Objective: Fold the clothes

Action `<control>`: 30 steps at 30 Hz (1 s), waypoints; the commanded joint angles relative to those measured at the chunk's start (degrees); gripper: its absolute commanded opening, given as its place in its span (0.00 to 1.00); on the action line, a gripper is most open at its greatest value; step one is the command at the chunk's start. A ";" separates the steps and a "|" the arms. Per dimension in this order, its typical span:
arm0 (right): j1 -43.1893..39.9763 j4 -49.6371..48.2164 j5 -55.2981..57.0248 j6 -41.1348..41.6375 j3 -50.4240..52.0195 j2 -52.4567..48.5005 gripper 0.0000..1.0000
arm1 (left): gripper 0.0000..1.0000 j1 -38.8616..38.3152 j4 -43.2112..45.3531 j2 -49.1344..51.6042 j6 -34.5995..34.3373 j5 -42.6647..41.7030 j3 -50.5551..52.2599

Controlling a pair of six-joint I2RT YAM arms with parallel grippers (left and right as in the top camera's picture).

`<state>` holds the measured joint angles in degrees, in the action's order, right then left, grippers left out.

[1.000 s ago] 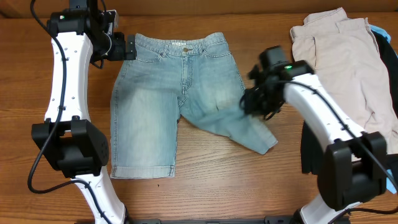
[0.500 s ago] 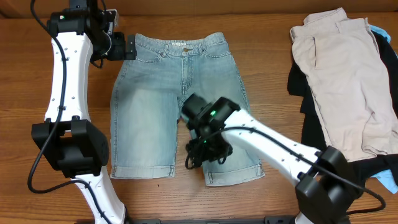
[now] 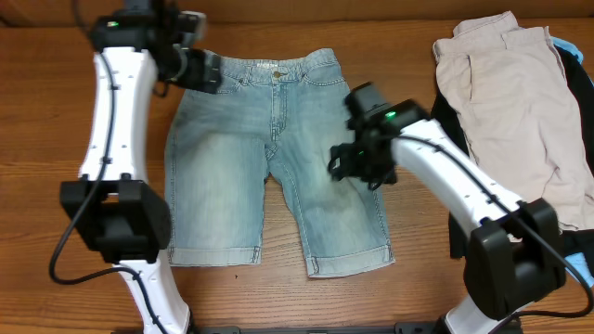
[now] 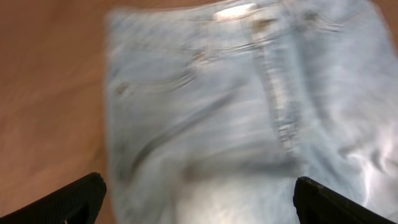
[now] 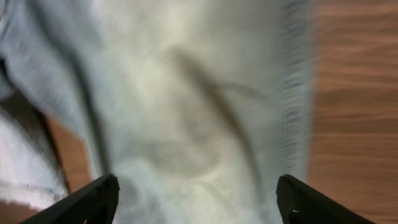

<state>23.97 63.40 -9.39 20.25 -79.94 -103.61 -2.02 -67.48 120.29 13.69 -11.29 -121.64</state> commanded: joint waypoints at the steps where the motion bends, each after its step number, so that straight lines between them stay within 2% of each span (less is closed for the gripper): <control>1: -5.99 -1.09 0.83 -0.96 -1.51 1.49 0.87 | 1.00 -7.21 1.42 2.14 8.94 -1.77 0.46; 8: -13.94 -2.27 0.72 -0.96 -1.51 1.49 0.90 | 1.00 -16.74 4.81 8.70 10.08 5.27 0.46; 13: -15.43 -2.51 0.81 -2.69 -1.51 1.49 0.93 | 1.00 -19.91 6.43 14.67 7.37 5.68 0.46; 23: -15.41 -2.80 0.81 -2.69 -1.51 1.49 0.93 | 1.00 -20.31 8.72 21.97 1.66 6.05 0.46; 30: -15.41 -2.99 0.79 -2.67 -1.51 1.49 0.93 | 1.00 -16.09 9.90 23.67 -9.09 11.54 0.46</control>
<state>8.51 60.71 -8.73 17.96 -79.99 -103.61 -21.93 -57.52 141.43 11.97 -4.45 -121.38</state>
